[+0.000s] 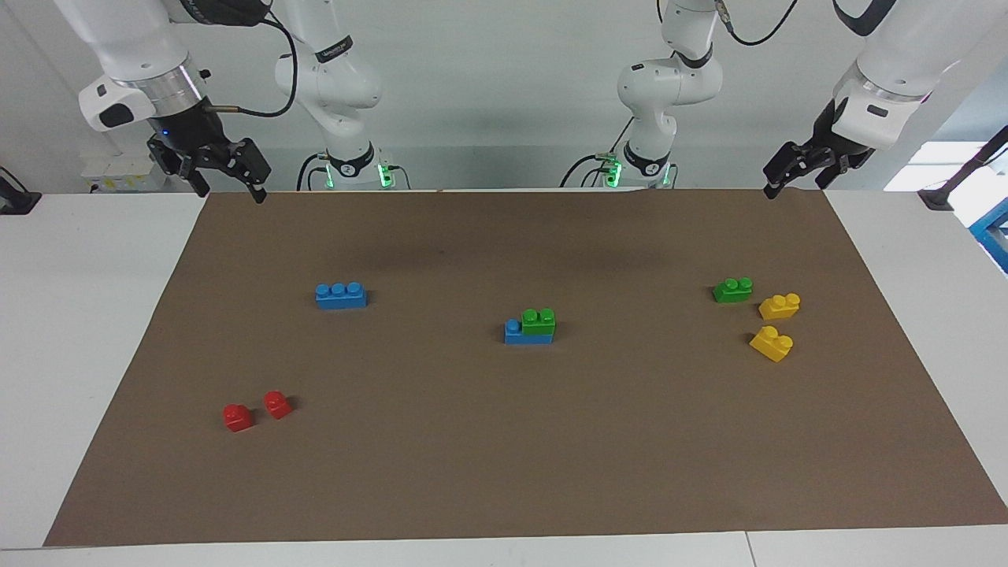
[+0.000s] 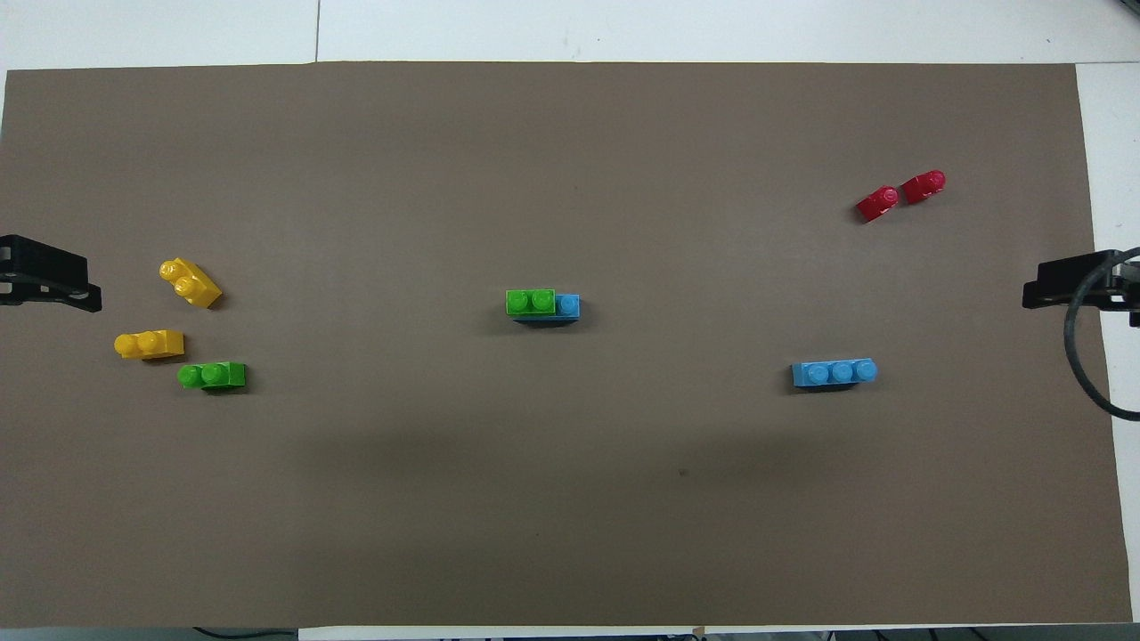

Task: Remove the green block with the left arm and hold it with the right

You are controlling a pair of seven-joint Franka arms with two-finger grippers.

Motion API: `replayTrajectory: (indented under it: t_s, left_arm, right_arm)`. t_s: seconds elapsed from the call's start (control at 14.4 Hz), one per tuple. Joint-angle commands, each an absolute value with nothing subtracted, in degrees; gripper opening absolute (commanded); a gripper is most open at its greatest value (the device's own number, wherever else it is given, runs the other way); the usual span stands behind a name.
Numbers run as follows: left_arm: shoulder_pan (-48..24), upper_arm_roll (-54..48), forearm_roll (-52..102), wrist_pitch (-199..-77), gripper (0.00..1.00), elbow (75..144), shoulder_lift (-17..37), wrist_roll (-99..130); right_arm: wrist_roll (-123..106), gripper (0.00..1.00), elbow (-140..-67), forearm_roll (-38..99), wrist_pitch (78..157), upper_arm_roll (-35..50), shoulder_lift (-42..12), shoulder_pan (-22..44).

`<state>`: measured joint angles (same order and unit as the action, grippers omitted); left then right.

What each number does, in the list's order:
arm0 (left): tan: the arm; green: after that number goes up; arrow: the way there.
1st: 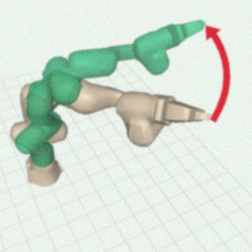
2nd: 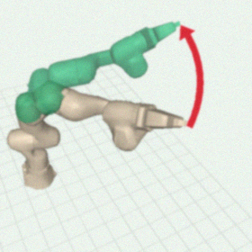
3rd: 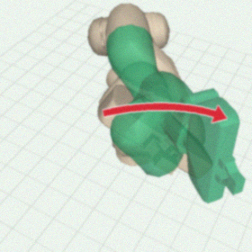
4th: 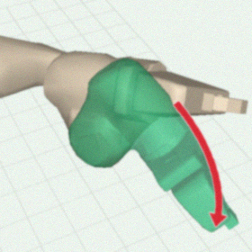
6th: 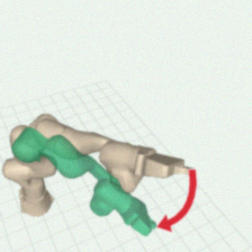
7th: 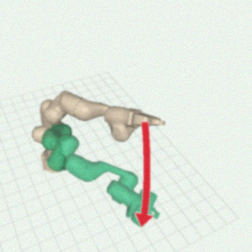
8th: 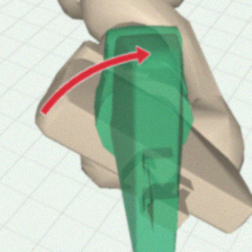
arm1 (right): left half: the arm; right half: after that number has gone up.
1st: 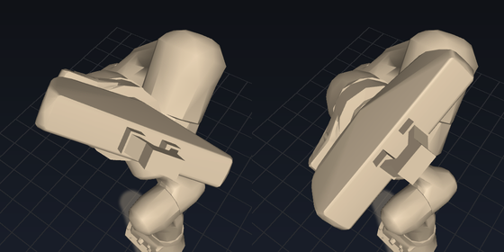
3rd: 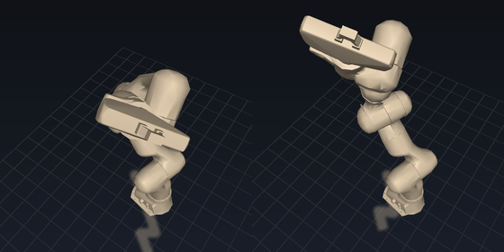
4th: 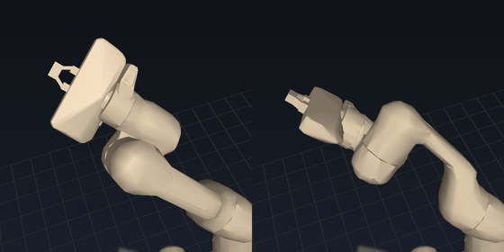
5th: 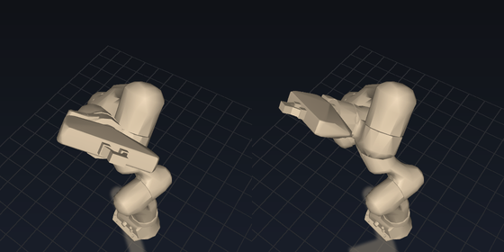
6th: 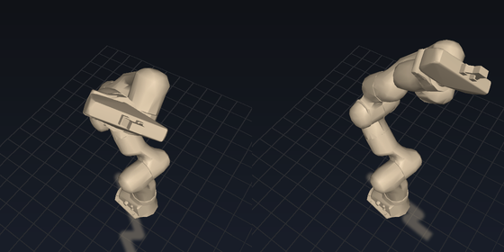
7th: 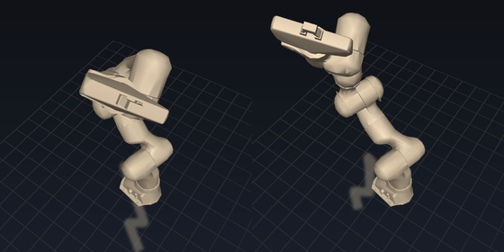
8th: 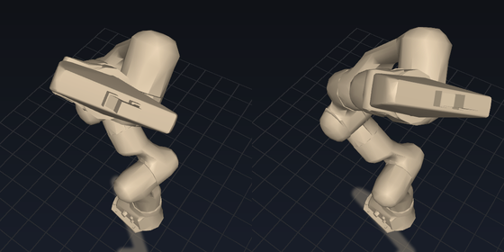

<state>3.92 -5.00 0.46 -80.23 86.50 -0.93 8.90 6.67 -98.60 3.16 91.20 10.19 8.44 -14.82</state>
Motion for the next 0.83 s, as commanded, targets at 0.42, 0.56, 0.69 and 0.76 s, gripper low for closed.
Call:
replayTrajectory:
  t_s: [0.42,0.56,0.69,0.76]
  left_arm:
    - [3.3,-4.6,1.3,-80.8,1.0,86.2,-1.3,8.2]
    - [3.3,-4.5,1.3,-80.8,1.0,86.3,-1.3,8.2]
    - [3.3,-4.5,1.4,-80.8,1.0,86.6,-1.8,8.3]
    - [3.3,-4.5,1.4,-80.8,1.0,86.8,-1.9,8.3]
  right_arm:
    - [6.0,1.0,-99.6,2.5,90.9,10.5,9.5,-15.2]
    - [6.0,1.0,-99.6,2.5,90.9,10.5,9.6,-15.2]
    - [6.0,1.0,-99.6,2.5,90.9,10.5,9.6,-15.2]
    - [6.0,1.0,-99.6,2.5,90.9,10.5,9.6,-15.2]
